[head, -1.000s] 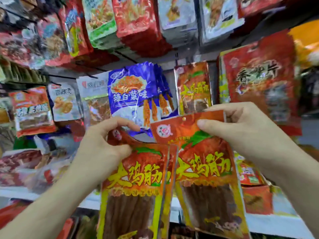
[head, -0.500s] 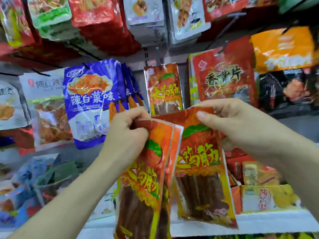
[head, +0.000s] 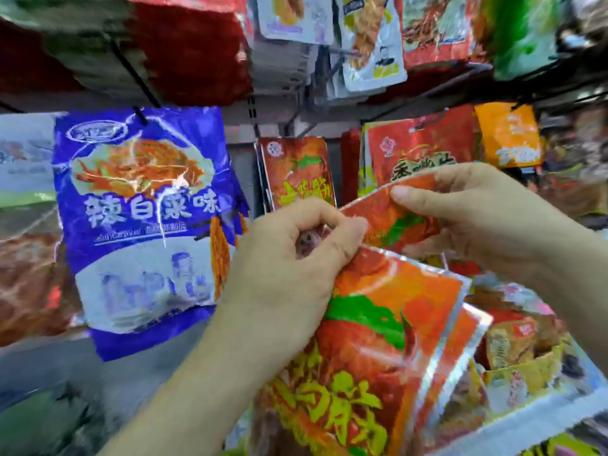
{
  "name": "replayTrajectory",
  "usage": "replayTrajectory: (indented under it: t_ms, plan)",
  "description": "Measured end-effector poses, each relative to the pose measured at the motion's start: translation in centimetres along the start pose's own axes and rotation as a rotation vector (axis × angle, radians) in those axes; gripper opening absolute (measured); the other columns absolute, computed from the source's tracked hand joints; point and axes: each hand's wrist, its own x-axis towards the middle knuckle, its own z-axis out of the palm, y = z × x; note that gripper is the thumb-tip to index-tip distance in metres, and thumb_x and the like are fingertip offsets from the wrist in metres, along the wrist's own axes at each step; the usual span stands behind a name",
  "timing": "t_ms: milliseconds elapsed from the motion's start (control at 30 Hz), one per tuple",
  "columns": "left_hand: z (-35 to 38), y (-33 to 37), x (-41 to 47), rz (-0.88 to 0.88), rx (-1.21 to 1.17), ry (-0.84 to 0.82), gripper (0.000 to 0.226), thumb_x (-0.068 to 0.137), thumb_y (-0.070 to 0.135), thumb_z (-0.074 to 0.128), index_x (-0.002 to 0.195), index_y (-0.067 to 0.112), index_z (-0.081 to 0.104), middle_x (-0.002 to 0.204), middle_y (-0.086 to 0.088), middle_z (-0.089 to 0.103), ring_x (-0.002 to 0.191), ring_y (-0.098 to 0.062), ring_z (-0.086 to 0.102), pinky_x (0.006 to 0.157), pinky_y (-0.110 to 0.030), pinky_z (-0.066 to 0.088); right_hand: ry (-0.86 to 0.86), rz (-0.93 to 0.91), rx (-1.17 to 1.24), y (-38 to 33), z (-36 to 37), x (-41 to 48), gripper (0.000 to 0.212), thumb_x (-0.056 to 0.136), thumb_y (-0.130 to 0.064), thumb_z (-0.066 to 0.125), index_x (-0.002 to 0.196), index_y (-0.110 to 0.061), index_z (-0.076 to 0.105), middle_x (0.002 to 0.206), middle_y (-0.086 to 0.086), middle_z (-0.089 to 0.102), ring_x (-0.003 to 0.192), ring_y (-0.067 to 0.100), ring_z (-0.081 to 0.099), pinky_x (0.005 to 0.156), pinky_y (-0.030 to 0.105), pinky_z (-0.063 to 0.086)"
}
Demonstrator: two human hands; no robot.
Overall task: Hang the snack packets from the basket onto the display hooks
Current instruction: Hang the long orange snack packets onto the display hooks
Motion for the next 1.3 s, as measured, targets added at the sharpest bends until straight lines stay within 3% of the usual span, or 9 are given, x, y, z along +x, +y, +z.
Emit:
replayTrajectory:
  t_ms: [133,300,500,667,800,967,1067,1200,1300]
  plan:
    - [-0.9,-0.8,0.6,-0.023,0.009,0.047,0.016,0.074,0.032,0.079,0.066,0.026,0.067,0.054,0.018,0.057,0.052,0.003,0.049,0.051,-0.010,0.035,0.121,-0.012,0.034,-0.3,1.6,1.2,0.015,0.070,-0.024,0.071,0.077,-0.011,0.072,0.073,0.004,0.072,0.059,0.014,0.068,0.042,0.025,0.054]
    - [-1.2,-0.5,2.3,-0.038,-0.081,0.102,0.021,0.077,0.038,0.074,0.096,0.044,0.067,0.070,0.002,0.066,0.062,-0.013,0.059,0.061,-0.037,0.055,0.253,-0.109,0.157,-1.9,1.7,3.1,0.008,0.085,-0.017,0.068,0.078,-0.013,0.067,0.070,0.002,0.066,0.054,0.014,0.064,0.041,0.024,0.052]
    - [-0.6,1.0,5.7,0.005,0.073,0.153,0.027,0.082,0.031,0.070,0.108,0.040,0.067,0.090,0.023,0.070,0.083,0.007,0.064,0.080,-0.022,0.052,0.275,-0.161,0.195,-3.0,1.9,6.6,0.012,0.079,-0.021,0.076,0.076,-0.015,0.066,0.070,0.001,0.064,0.055,0.011,0.061,0.043,0.022,0.051]
    - [-0.4,1.6,8.3,-0.006,0.271,0.163,0.028,0.085,0.027,0.066,0.108,0.044,0.066,0.083,0.037,0.060,0.077,0.025,0.052,0.074,0.000,0.041,0.273,-0.132,0.276,-3.5,2.1,9.6,0.011,0.082,-0.021,0.076,0.084,-0.015,0.066,0.075,0.001,0.064,0.057,0.012,0.060,0.042,0.021,0.049]
    - [-0.3,1.4,9.3,-0.045,0.333,0.141,0.039,0.085,0.025,0.067,0.121,0.040,0.063,0.107,0.023,0.067,0.095,0.007,0.060,0.090,-0.015,0.046,0.254,-0.115,0.282,-3.6,2.0,10.9,0.012,0.083,-0.019,0.075,0.084,-0.016,0.064,0.073,0.000,0.061,0.056,0.010,0.057,0.041,0.020,0.050]
    - [-0.2,1.2,9.8,-0.096,0.446,0.071,0.053,0.083,0.023,0.065,0.131,0.044,0.054,0.123,0.023,0.061,0.106,0.005,0.057,0.090,-0.010,0.042,0.224,-0.107,0.238,-3.2,2.1,11.7,0.012,0.082,-0.019,0.076,0.087,-0.012,0.067,0.079,0.005,0.064,0.062,0.013,0.059,0.040,0.019,0.048]
    - [-0.2,1.4,9.7,-0.099,0.472,0.040,0.059,0.082,0.023,0.066,0.132,0.050,0.049,0.123,0.026,0.060,0.105,0.005,0.057,0.089,-0.009,0.042,0.215,-0.124,0.199,-3.3,2.3,11.8,0.013,0.081,-0.019,0.076,0.085,-0.011,0.067,0.072,0.002,0.063,0.056,0.011,0.058,0.041,0.019,0.047]
    - [-0.6,1.9,9.9,-0.128,0.542,-0.007,0.063,0.081,0.026,0.066,0.132,0.056,0.045,0.120,0.022,0.062,0.100,-0.001,0.061,0.094,-0.026,0.048,0.202,-0.119,0.179,-3.6,2.5,11.9,0.017,0.080,-0.021,0.078,0.079,-0.013,0.064,0.070,0.003,0.064,0.056,0.013,0.060,0.042,0.019,0.047]
    - [-0.7,2.4,10.3,-0.120,0.627,-0.055,0.065,0.079,0.031,0.066,0.134,0.056,0.042,0.120,0.020,0.062,0.099,-0.002,0.061,0.087,-0.021,0.047,0.178,-0.080,0.218,-3.6,2.5,12.0,0.017,0.079,-0.021,0.078,0.083,-0.014,0.064,0.072,0.003,0.064,0.053,0.012,0.060,0.041,0.019,0.048]
